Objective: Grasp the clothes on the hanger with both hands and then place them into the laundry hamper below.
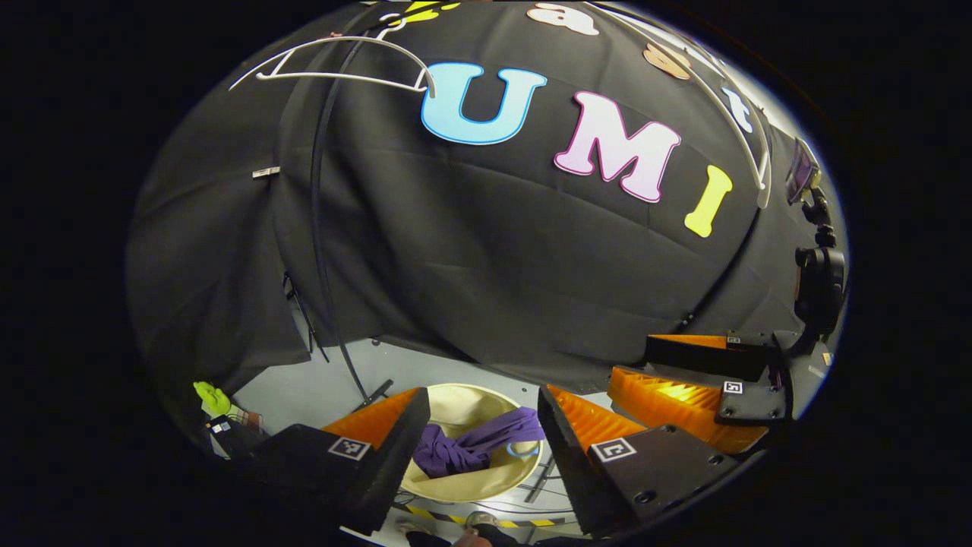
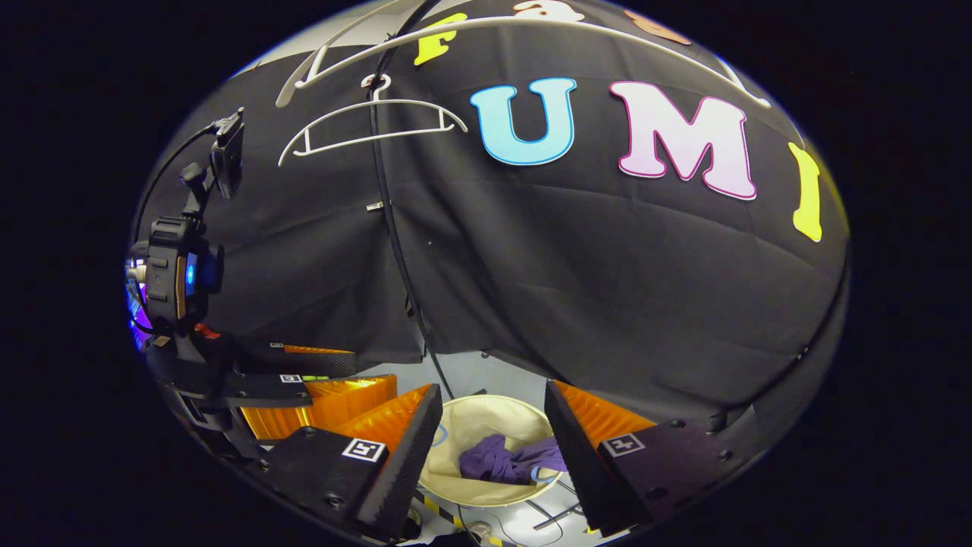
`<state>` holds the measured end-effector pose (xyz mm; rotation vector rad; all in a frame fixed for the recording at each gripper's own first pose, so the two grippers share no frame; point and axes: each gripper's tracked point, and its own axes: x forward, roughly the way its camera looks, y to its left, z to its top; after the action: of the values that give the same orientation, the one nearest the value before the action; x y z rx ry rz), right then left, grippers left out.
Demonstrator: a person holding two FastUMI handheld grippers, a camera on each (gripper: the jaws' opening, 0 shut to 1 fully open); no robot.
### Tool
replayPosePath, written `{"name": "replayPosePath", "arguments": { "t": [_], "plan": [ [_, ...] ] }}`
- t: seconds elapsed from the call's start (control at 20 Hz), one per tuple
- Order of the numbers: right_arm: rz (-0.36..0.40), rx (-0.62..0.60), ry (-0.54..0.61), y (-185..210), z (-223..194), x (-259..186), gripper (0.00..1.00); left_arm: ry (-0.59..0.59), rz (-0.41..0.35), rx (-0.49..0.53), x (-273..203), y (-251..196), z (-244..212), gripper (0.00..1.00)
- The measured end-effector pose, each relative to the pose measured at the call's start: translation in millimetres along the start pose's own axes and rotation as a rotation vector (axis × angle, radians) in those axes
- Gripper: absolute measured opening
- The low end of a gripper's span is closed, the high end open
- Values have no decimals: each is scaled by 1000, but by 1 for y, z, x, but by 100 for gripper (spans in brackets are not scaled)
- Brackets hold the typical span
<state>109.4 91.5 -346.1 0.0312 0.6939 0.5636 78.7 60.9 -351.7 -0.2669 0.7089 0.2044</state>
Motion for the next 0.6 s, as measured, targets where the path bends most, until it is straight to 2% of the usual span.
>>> {"name": "replayPosePath", "arguments": {
  "t": [0.05, 0.15, 0.4, 0.6],
  "plan": [
    [-4, -1, -5, -2, 1, -3, 88, -9, 1, 1, -2, 0, 4, 90],
    [-12, -2, -25, -6, 7, -7, 88, -47, -13, 4, -12, -5, 17, 92],
    [-39, -7, -145, -8, 53, -41, 87, -221, -71, 45, -49, -30, 72, 92],
    [-54, -13, -285, 2, 100, -76, 87, -369, -135, 93, -89, -53, 117, 92]
  ]
}}
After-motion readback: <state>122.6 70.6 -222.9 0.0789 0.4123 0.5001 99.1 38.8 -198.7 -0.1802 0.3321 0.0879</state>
